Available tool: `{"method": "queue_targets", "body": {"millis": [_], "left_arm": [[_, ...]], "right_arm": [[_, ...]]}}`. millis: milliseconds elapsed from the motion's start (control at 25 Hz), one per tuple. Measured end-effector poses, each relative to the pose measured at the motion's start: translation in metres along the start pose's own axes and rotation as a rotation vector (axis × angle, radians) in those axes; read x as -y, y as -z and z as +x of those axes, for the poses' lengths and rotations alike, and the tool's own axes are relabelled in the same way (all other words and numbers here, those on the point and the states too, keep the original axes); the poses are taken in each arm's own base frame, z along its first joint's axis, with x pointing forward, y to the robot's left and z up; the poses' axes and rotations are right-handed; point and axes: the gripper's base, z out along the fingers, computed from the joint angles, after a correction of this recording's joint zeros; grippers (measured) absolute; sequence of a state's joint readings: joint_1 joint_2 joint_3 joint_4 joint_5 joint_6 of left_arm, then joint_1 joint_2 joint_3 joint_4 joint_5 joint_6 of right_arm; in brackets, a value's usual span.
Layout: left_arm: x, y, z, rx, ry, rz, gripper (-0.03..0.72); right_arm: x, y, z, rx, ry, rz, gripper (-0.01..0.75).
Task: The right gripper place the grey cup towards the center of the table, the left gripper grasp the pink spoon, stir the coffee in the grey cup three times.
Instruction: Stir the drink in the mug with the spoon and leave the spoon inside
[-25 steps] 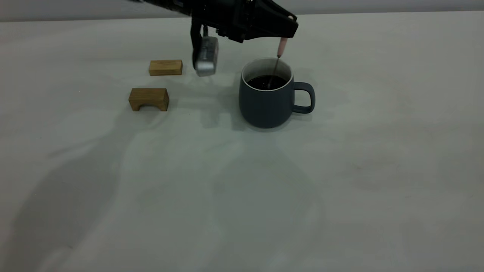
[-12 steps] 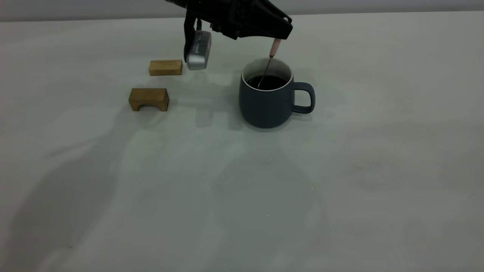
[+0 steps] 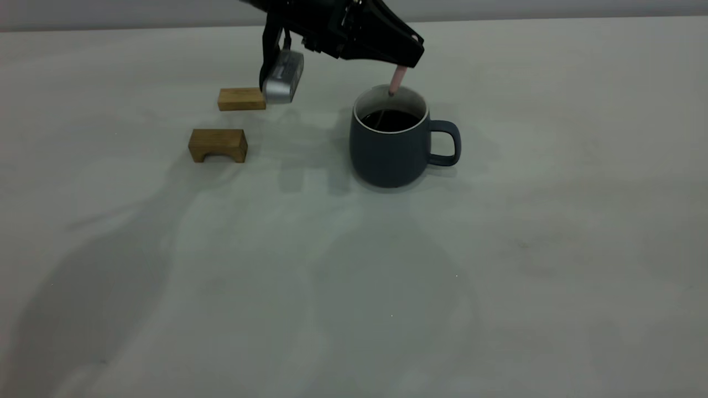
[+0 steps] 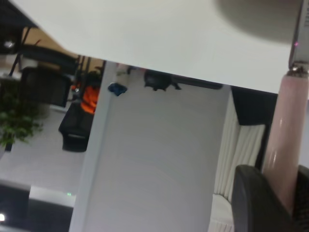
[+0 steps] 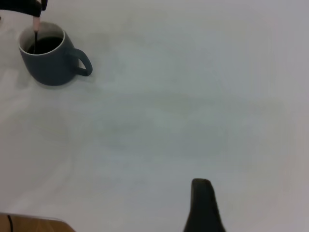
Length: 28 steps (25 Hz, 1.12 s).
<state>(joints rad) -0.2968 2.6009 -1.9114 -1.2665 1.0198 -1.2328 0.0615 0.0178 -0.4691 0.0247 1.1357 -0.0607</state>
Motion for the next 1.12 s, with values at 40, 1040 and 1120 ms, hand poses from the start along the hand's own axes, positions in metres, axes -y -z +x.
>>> {"method": "queue_targets", "body": {"millis": [40,1040,1120], "left_arm": [[0.001,0.000,0.000,-0.003,-0.022,0.011,0.178],[-0.007,-0.026,0.008,0.085,-0.201,-0.013,0.178],[-0.009,-0.029,0.007,0.105,-0.214,-0.019,0.178]], "right_arm": [[0.000,0.000,0.000,0.000,0.000,0.000,0.582],[0.000,0.000,0.000,0.000,0.000,0.000,0.582],[0.000,0.000,0.000,0.000,0.000,0.000,0.582]]}}
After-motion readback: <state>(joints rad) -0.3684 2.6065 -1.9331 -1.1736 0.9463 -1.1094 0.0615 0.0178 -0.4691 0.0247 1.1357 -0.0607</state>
